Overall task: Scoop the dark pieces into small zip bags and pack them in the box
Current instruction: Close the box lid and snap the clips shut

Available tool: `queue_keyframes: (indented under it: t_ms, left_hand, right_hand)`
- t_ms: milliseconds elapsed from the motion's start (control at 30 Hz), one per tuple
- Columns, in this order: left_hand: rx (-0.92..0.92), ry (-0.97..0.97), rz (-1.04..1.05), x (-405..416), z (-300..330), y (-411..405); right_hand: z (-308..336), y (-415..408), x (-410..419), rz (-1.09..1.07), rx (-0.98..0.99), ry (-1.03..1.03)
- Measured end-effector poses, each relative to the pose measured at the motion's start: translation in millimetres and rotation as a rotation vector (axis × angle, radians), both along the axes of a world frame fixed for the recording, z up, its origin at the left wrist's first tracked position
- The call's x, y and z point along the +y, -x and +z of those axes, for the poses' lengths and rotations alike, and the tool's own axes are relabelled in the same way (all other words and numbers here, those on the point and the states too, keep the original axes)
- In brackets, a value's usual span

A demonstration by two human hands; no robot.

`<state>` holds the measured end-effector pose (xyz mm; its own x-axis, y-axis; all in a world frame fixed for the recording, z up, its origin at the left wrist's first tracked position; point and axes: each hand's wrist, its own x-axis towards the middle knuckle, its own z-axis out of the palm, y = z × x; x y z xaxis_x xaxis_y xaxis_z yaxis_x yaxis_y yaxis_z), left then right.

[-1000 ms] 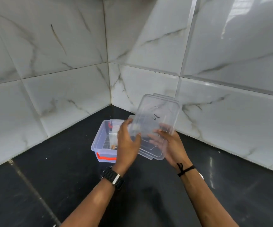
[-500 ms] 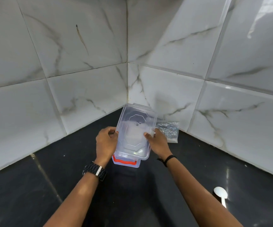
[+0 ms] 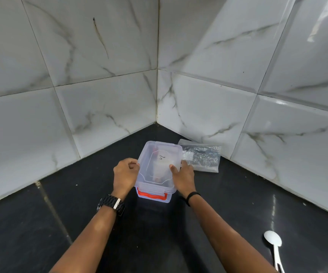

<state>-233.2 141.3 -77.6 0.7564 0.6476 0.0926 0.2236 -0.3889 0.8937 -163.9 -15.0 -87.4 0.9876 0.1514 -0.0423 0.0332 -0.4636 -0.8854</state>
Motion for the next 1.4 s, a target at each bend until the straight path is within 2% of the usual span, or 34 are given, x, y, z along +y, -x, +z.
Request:
queue_keyframes:
  t_ms: [233,467,600,667,900,1100,1267,1400]
  left_hand:
    - [0.050,0.113,-0.032,10.0,2.4,-3.5]
    - [0.166,0.258,-0.175,19.1,11.8,0.9]
    - [0.256,0.217,-0.208,21.6,14.2,-7.1]
    - [0.282,0.197,-0.217,22.4,15.7,-14.5]
    - [0.290,0.323,-0.265,33.2,15.8,-31.4]
    - [0.388,0.363,-0.317,41.7,19.3,-41.4]
    - [0.464,0.367,-0.350,43.9,19.5,-52.5]
    - [0.469,0.403,-0.371,46.9,13.1,-55.2]
  right_hand:
    - [-2.0,-0.1,-2.5,0.002,0.041,-0.071]
    - [-1.4,-9.3,-9.9,0.044,0.243,-0.098]
    - [2.1,-14.3,-9.9,0.108,0.309,-0.102]
    - [6.5,-17.5,-12.6,0.163,0.383,-0.125]
    - [22.8,-38.4,-22.4,0.303,0.676,-0.149]
    - [31.5,-71.8,-14.1,0.157,0.572,-0.281]
    - [23.8,-90.5,-3.9,0.134,0.496,-0.225]
    - [14.9,-93.1,-1.4,0.123,0.491,-0.284]
